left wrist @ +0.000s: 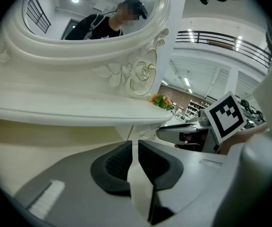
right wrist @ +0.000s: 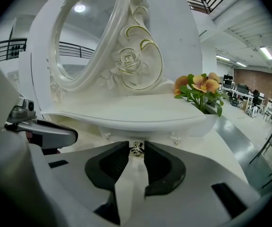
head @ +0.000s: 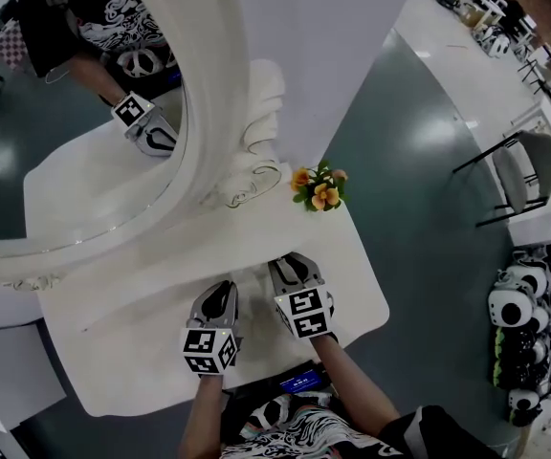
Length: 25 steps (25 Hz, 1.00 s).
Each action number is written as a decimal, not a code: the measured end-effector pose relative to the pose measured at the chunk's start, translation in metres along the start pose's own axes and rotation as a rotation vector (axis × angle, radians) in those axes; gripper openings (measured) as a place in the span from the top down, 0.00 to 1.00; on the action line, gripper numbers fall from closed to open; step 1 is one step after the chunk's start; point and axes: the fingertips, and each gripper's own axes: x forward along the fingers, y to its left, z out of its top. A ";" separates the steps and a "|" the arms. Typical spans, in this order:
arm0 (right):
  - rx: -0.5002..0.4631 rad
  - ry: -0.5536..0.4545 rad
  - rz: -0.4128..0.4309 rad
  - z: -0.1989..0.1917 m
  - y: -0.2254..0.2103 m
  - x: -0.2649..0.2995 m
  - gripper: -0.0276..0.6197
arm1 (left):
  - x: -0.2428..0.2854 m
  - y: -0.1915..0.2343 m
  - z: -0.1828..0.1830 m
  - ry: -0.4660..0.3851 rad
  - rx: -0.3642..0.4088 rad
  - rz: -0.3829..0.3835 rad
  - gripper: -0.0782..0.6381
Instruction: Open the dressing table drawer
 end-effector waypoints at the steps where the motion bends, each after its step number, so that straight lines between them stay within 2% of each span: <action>1: 0.000 0.001 -0.002 -0.002 0.000 -0.002 0.80 | 0.000 -0.001 0.000 -0.001 0.002 -0.001 0.84; 17: 0.018 0.021 -0.013 -0.037 0.008 -0.041 0.80 | -0.007 -0.017 0.004 -0.021 0.038 -0.018 0.84; 25: 0.019 0.029 -0.033 -0.040 0.009 -0.049 0.79 | -0.016 -0.021 0.016 -0.056 0.061 -0.003 0.82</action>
